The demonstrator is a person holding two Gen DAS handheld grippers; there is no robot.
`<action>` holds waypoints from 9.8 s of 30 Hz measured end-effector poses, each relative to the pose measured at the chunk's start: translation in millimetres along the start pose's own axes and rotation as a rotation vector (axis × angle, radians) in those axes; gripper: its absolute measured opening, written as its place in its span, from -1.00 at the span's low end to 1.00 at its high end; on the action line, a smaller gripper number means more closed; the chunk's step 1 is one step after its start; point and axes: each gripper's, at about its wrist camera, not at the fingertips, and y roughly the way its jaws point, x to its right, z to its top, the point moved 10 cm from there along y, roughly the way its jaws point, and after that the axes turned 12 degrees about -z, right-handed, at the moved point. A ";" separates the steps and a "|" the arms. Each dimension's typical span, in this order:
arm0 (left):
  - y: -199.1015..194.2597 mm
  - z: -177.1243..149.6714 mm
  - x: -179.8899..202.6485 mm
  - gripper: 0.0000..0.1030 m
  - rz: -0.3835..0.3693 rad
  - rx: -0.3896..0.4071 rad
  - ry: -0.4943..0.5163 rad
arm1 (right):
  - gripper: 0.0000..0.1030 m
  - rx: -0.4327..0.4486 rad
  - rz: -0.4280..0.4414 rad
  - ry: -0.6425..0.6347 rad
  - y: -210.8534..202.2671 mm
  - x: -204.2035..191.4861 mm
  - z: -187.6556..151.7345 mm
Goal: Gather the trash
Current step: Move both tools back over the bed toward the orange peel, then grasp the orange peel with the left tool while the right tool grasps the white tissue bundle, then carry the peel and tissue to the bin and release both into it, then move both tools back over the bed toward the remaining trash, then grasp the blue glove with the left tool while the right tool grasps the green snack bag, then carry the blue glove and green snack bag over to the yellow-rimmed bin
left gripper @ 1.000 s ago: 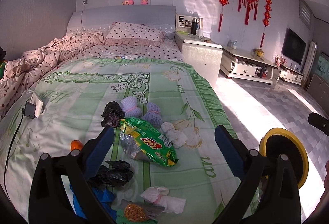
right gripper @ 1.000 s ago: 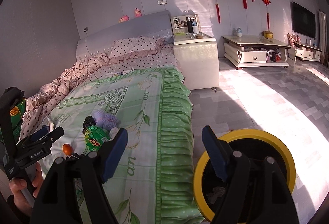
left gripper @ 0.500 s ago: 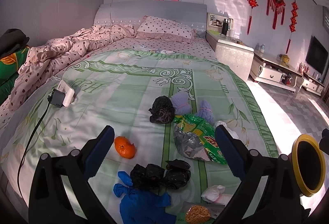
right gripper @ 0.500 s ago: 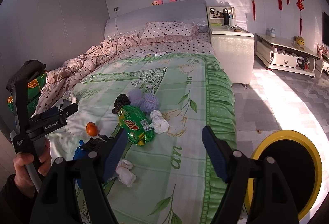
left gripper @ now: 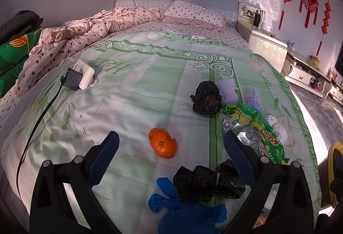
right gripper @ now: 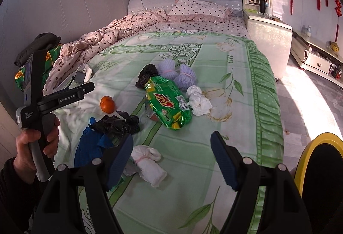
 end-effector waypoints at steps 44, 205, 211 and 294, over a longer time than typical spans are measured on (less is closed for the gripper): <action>111.4 -55.2 -35.2 -0.38 -0.065 -0.226 -0.074 | -0.50 -0.241 0.199 -0.165 89.1 -83.6 -63.7; -67.2 -44.1 61.9 0.70 -0.135 -0.052 0.055 | 0.15 0.052 0.018 0.025 0.8 24.4 62.3; -60.1 -67.2 31.2 0.70 -0.127 -0.079 0.007 | 0.15 0.011 0.027 -0.054 38.3 -16.8 59.6; -141.6 10.5 198.5 -0.66 -0.400 0.099 0.149 | -0.99 0.300 -0.192 0.071 -136.9 143.3 101.3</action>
